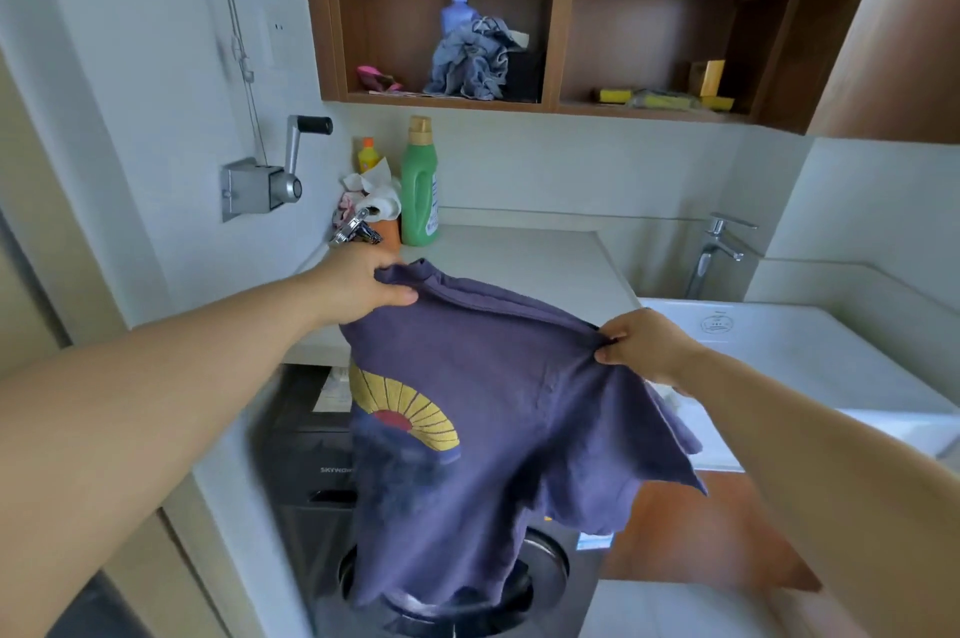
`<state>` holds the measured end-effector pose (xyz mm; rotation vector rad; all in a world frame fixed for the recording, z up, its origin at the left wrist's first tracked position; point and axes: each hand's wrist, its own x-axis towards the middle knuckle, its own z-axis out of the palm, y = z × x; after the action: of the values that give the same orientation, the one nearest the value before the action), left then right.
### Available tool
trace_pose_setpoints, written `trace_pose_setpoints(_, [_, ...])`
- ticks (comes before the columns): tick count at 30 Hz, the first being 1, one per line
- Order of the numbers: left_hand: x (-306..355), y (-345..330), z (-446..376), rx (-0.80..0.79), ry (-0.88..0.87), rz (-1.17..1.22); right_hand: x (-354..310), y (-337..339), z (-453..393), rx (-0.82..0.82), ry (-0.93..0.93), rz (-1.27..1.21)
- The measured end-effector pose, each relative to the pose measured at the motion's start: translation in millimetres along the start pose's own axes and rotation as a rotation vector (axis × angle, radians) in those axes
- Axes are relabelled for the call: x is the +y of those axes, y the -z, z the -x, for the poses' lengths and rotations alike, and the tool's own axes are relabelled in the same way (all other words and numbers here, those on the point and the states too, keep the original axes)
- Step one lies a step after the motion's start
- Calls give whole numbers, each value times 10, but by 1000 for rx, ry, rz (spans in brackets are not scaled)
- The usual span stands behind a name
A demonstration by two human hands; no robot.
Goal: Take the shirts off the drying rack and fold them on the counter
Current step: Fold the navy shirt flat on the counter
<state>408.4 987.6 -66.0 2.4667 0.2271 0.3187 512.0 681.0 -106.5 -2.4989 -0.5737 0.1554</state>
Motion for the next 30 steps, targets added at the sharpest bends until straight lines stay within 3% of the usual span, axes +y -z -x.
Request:
trace_pose_setpoints(4, [-133,160,-99,-14,34,-184,-138,2,-52,84,15,-114])
trace_pose_setpoints(13, [-187,184,-510,228,-38,-195,-386,201,-313,260,93,-27])
trace_pose_setpoints(16, [-122,172,-788,383,12,-441,-399,304,-523,267,112,17])
trace_pose_setpoints(19, [-16,74,-1146,389,12,-662,-295,352,-876,241,94,62])
trace_pose_setpoints(26, [-86,-594,-2254,112,212,-431,352,247,-2105,189,30,-67])
trace_pose_setpoints(30, [-207,-987,-2927,140,221,-267,745,223,-2833,97,-31,-155])
